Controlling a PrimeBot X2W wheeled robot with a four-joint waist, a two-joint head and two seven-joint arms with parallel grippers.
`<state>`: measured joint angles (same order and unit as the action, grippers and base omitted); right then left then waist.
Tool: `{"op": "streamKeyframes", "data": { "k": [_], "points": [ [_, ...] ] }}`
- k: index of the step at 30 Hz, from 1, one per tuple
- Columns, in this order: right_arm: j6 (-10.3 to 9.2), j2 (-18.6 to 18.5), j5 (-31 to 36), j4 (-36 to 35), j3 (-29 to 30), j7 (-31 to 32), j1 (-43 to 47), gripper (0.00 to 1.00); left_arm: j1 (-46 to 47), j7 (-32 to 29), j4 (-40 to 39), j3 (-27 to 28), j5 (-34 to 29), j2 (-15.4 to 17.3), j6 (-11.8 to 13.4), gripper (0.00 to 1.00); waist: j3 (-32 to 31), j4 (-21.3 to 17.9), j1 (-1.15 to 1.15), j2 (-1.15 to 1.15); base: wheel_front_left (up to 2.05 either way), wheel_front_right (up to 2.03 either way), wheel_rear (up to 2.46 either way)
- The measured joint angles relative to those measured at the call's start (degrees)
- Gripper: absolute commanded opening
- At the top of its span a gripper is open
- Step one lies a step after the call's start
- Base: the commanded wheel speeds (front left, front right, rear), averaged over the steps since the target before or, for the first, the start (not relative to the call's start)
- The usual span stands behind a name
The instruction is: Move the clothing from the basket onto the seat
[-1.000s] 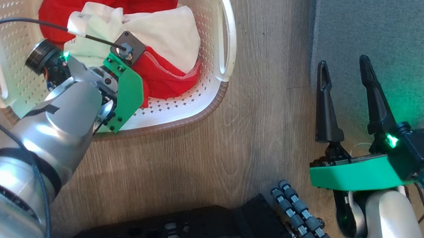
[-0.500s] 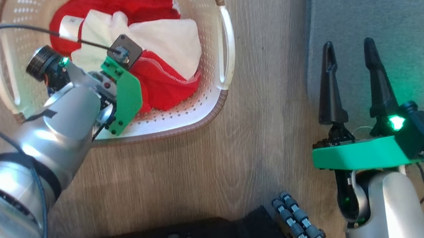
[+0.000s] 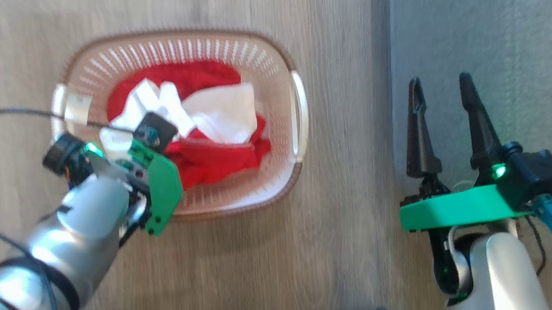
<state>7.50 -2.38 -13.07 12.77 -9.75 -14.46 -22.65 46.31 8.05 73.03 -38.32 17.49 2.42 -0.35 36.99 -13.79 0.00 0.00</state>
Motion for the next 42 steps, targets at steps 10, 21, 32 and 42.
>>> {"op": "streamKeyframes", "data": {
  "k": [10, 21, 32, 42],
  "points": [
    [0.00, 0.0, 1.5, 3.9, 0.6, 0.0, 5.9, 1.00, -8.2, 5.2, -5.0, -2.0, 6.8, -0.1, 1.3, 0.00, -13.7, 3.0, 0.00, 0.00, 0.00, 0.00, 0.00],
    [-0.01, -0.1, 2.0, 6.1, 1.6, 0.0, 13.4, 1.00, -15.4, 6.1, -23.5, 5.1, 7.5, 0.5, 6.0, 0.00, -28.0, 6.7, 0.00, 0.00, 0.00, 0.00, 0.00],
    [-0.01, -0.1, 2.0, 6.5, 1.0, 0.0, 18.1, 1.00, -26.0, 6.1, -42.6, 15.0, 1.5, 1.6, 7.0, 0.00, -37.2, 9.1, -0.01, 0.00, 0.00, 0.00, 0.00],
    [-0.01, -0.1, 1.9, 6.6, 0.1, 0.0, 18.8, 1.00, -31.1, 6.2, -55.6, 22.8, -1.2, 0.9, 5.4, 0.00, -39.9, 9.4, -0.01, 0.00, 0.00, 0.00, 0.00]
  ]
}}
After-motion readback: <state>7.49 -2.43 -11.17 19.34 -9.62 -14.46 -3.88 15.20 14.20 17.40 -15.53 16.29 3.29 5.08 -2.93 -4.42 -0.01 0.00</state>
